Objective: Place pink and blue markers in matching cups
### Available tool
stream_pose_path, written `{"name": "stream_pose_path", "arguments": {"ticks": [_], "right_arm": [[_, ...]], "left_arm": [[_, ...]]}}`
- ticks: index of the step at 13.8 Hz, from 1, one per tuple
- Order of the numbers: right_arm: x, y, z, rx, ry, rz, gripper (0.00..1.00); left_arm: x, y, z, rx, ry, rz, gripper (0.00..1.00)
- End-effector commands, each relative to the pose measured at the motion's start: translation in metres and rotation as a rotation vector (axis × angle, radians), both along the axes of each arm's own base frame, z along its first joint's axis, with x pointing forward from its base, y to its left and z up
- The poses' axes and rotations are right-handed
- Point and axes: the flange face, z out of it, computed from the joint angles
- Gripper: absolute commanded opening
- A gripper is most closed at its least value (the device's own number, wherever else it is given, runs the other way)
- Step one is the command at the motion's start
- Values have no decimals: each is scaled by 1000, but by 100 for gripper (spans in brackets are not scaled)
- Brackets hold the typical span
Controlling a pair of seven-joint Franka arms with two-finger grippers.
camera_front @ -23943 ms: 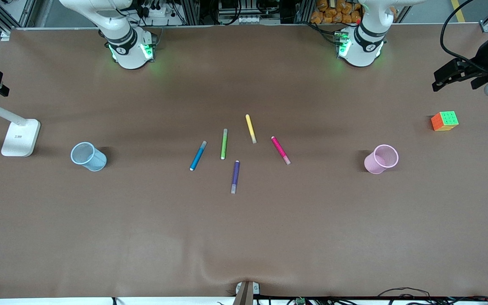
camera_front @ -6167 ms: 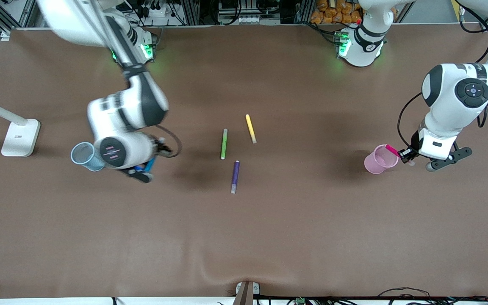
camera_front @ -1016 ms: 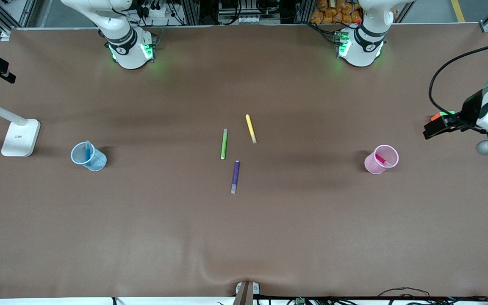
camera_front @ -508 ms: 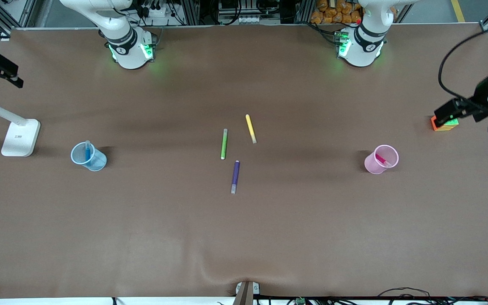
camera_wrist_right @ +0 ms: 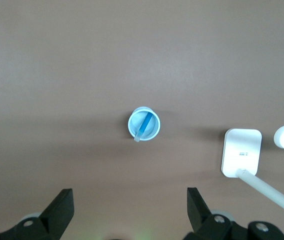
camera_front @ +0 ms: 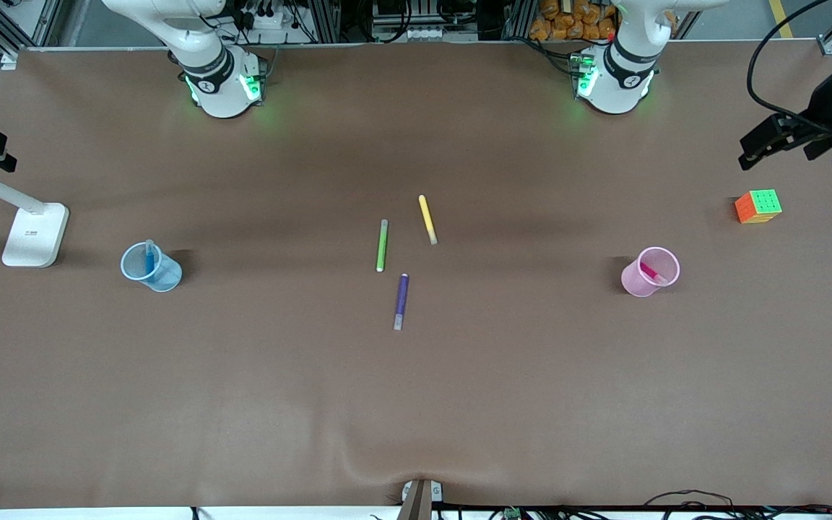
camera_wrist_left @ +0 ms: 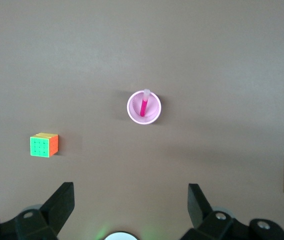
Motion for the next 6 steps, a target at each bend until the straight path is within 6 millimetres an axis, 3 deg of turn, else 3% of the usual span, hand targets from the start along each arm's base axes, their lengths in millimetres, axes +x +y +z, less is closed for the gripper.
{"name": "stream_pose_path", "arguments": {"ticks": [1,6], "right_arm": [[0,2,6,-8,9,0,100],[2,22,8,0,1,37,100]], "left_arm": [[-16,-10,6,-12,27,5,100],[-2,-1,18,-29,9,11,100]]}}
